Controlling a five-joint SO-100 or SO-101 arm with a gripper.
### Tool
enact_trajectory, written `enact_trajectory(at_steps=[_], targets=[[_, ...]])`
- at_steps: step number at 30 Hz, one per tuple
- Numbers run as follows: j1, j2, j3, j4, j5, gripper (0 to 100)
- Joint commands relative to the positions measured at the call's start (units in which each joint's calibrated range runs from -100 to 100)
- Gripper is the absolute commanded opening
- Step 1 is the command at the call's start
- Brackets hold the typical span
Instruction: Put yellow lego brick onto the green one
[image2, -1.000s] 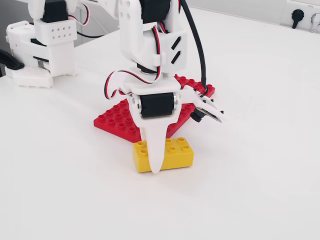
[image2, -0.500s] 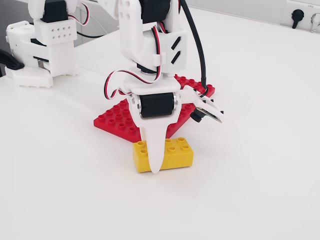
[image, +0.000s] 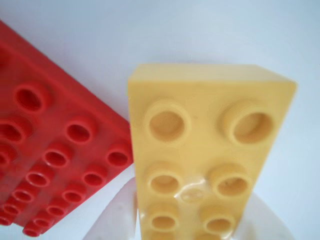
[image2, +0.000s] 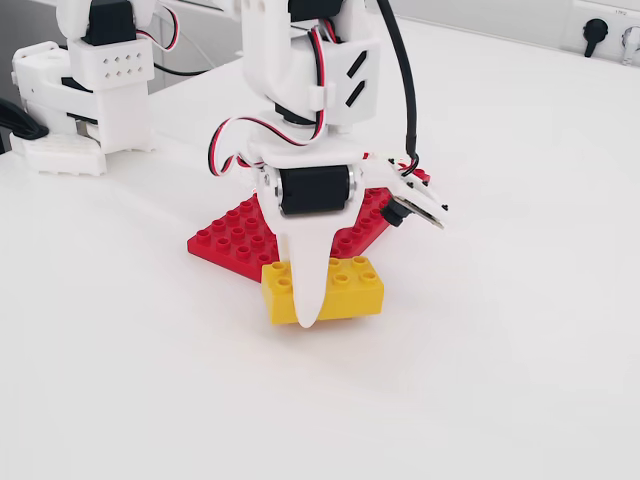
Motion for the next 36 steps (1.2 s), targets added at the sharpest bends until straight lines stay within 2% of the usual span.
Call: enact_trajectory(at_steps=[1, 7, 12, 14, 21, 26, 36], targets=[[-0.26, -1.07, -6.32, 4.22, 0.22, 7], [-1.88, -1.07, -13.10, 12.18, 0.27, 7], [-8.07, -1.49, -19.06, 21.52, 0.27, 7], [-10.36, -3.42, -19.06, 22.21, 0.27, 7], [-16.40, -18.41, -10.57, 22.04, 0.43, 7], [-20.97, -27.04, -0.90, 21.95, 3.66, 7], [-21.04, -36.93, 13.83, 20.74, 8.09, 7]])
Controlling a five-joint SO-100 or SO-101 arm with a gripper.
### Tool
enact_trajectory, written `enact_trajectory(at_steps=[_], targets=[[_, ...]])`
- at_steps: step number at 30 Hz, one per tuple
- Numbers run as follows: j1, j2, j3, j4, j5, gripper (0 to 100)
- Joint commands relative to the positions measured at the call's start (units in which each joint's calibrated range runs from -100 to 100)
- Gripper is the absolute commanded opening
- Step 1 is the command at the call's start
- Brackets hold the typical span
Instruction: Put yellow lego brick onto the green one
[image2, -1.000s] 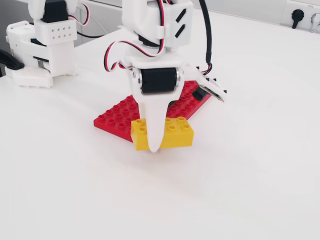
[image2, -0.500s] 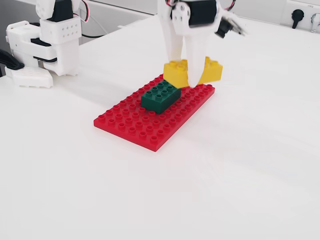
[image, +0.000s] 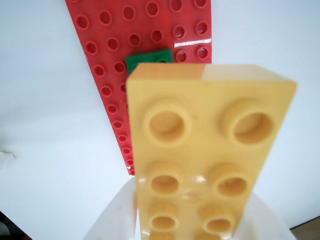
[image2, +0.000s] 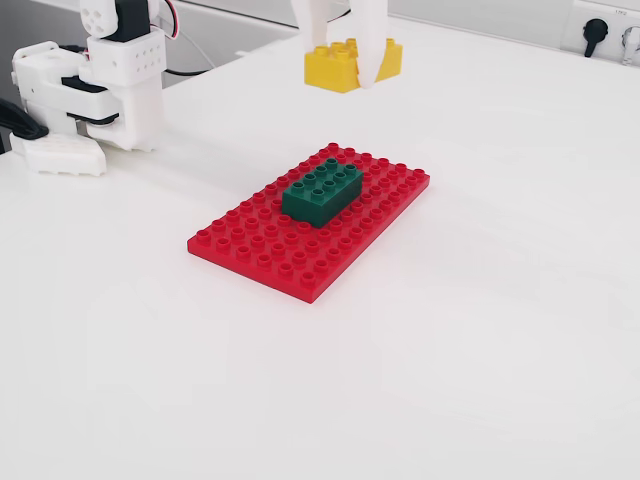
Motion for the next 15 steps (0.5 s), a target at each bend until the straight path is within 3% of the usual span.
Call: enact_trajectory(at_steps=[1, 9, 15], targets=[[0.70, -5.94, 3.92, -0.43, 1.85, 7], [2.62, -14.82, 13.68, -0.69, 4.93, 7], [5.27, -20.52, 27.05, -8.91, 7.28, 7]])
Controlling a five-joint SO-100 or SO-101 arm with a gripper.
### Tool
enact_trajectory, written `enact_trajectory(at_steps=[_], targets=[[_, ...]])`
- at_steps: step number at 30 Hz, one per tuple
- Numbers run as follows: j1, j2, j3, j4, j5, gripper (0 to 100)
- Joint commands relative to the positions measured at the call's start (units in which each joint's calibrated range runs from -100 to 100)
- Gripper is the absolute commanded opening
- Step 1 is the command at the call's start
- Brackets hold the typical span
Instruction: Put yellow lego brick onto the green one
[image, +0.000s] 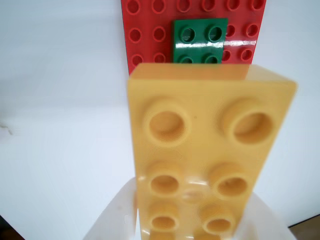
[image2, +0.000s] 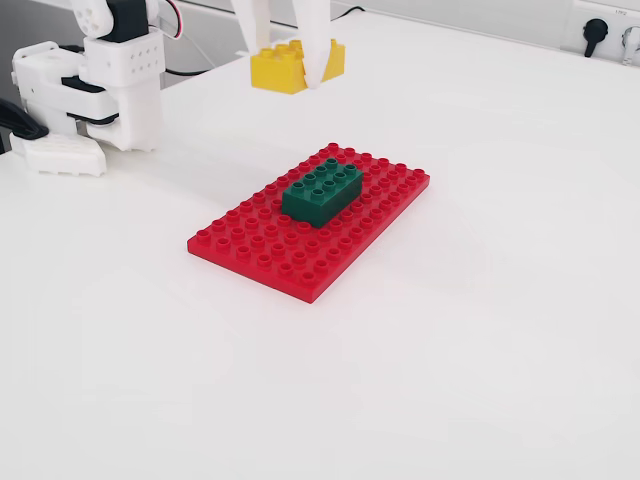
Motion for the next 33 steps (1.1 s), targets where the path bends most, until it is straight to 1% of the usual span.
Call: enact_trajectory(at_steps=[1, 4, 9, 13, 22, 30, 33], targets=[[1.00, -4.30, 7.31, -5.28, 1.24, 7], [0.70, -4.97, 11.38, -9.18, 1.40, 7], [0.48, -4.55, 12.01, -13.07, 1.30, 7], [0.41, -3.88, 12.10, -14.71, 1.30, 7], [0.41, 5.08, 12.10, -18.60, 0.93, 9], [-1.21, 5.84, 12.28, -19.38, 0.83, 9], [-2.69, 5.42, 14.72, -21.20, -0.58, 9]])
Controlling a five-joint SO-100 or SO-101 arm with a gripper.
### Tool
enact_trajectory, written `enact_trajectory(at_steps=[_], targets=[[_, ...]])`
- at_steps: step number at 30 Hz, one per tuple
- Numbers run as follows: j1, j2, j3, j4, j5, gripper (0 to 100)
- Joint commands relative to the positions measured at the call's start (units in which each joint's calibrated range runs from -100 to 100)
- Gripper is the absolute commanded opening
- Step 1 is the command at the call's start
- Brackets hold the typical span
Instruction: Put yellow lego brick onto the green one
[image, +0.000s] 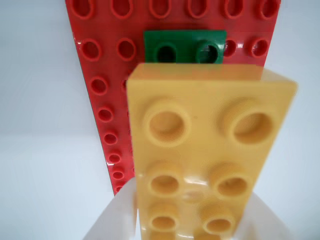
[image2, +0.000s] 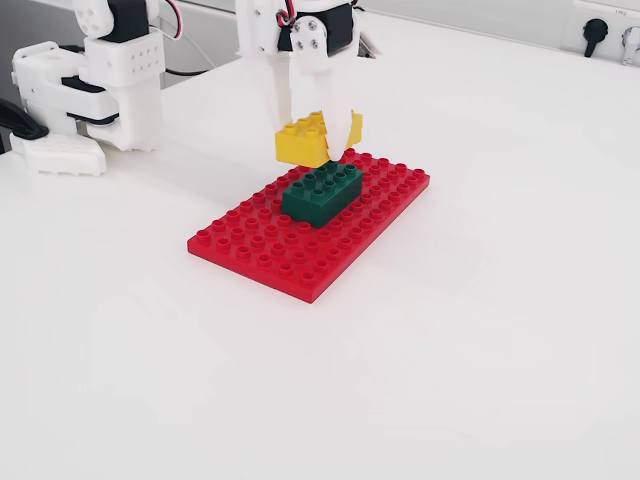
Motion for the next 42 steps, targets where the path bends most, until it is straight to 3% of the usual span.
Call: enact_trajectory(at_steps=[1, 42], targets=[[-1.80, -0.66, 2.19, -2.45, -1.36, 9], [0.11, 0.09, 6.89, -7.29, -3.29, 9]])
